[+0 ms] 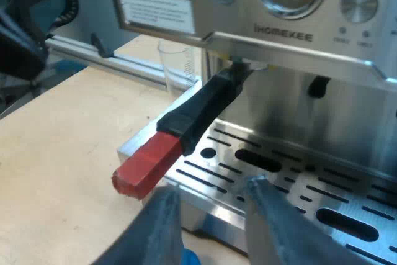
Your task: Put the handle in the coffee machine
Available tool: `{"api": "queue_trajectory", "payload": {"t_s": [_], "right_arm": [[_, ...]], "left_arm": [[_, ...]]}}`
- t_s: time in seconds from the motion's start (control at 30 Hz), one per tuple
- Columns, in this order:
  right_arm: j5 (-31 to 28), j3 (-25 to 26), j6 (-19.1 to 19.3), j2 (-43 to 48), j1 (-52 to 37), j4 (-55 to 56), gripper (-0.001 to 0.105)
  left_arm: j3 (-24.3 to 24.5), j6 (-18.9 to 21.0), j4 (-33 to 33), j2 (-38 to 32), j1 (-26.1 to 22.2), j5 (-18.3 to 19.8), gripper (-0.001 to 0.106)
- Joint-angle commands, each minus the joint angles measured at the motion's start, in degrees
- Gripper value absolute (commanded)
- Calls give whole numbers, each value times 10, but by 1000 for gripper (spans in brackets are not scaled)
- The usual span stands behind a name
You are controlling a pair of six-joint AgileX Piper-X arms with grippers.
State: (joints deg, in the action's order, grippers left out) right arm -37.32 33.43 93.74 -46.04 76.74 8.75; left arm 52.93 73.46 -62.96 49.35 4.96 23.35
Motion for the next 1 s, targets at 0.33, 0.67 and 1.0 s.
{"api": "queue_trajectory", "payload": {"t_s": [0.33,0.67,1.0], "right_arm": [[142,37,-26,7,-20,51,66],[230,159,-8,7,-168,182,66],[249,264,7,7,-375,347,66]], "left_arm": [[7,26,-36,-100,-85,-8,64],[32,108,-27,-136,-85,-8,64],[89,119,5,-136,-85,-8,64]]}}
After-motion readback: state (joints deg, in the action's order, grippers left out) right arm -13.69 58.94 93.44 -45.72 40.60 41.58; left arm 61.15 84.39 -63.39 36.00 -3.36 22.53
